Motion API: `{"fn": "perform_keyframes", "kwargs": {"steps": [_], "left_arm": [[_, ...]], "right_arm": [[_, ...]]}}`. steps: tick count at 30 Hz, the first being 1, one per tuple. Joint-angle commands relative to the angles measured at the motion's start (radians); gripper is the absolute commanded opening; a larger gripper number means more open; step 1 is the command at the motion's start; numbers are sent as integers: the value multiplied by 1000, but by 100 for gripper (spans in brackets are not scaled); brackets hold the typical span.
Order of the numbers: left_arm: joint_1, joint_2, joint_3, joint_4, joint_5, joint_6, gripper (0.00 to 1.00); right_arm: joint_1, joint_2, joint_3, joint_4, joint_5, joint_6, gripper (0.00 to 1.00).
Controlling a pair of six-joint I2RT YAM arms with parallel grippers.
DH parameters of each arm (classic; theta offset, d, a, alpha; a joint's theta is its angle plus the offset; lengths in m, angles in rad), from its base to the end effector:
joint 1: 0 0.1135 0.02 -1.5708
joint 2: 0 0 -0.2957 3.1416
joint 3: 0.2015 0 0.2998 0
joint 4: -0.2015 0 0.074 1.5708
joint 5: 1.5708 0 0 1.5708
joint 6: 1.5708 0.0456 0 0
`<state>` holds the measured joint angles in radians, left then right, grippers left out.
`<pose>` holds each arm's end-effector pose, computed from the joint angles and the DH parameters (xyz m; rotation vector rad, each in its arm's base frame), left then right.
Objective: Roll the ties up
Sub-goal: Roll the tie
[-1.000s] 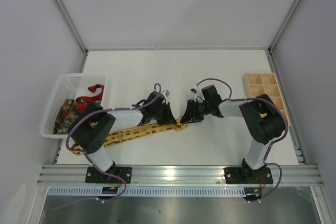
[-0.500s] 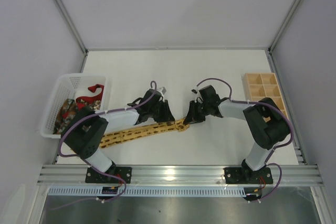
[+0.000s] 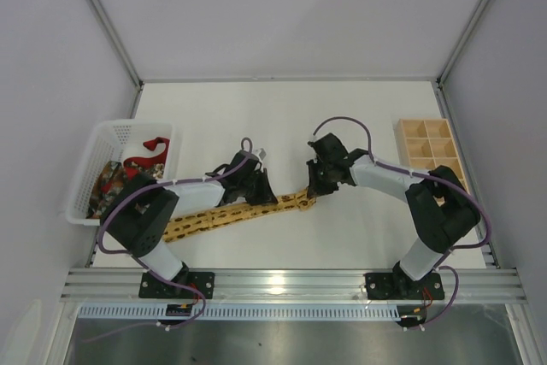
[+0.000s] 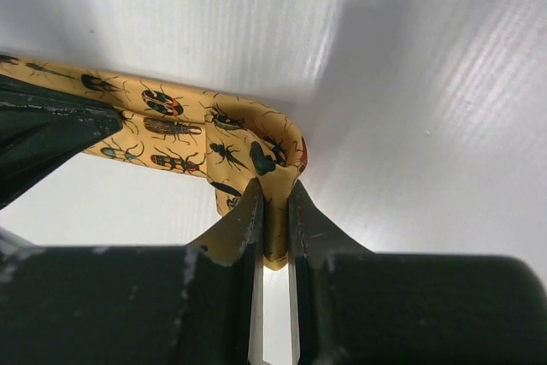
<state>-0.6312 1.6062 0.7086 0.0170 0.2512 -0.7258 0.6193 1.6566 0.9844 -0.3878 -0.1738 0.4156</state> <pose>0.2644 -0.2073 0.1257 -0.0051 2.6305 -0.8512 0.2973 0.2216 0.1684 -0.3391 2.7075 0.5589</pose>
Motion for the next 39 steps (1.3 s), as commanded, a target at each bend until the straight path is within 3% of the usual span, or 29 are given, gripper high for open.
{"fn": "perform_keyframes", "kwargs": {"steps": [1,13,21,30,39], "left_arm": [[-16,23,17,38,26,-7,2],[-45,35,19,74,34,-40,1],[-47,34,22,89,40,-55,1],[-45,8,28,139,91,-81,1],[-50,67,45,311,198,-196,1]], "right_arm": [[48,-18,83,-127,172,-34,0],[264,132,306,-344,529,-24,0],[349,198,341,-372,625,-17,0],[333,146,309,-339,591,-15,0],[280,88,255,-278,479,-8,0]]}}
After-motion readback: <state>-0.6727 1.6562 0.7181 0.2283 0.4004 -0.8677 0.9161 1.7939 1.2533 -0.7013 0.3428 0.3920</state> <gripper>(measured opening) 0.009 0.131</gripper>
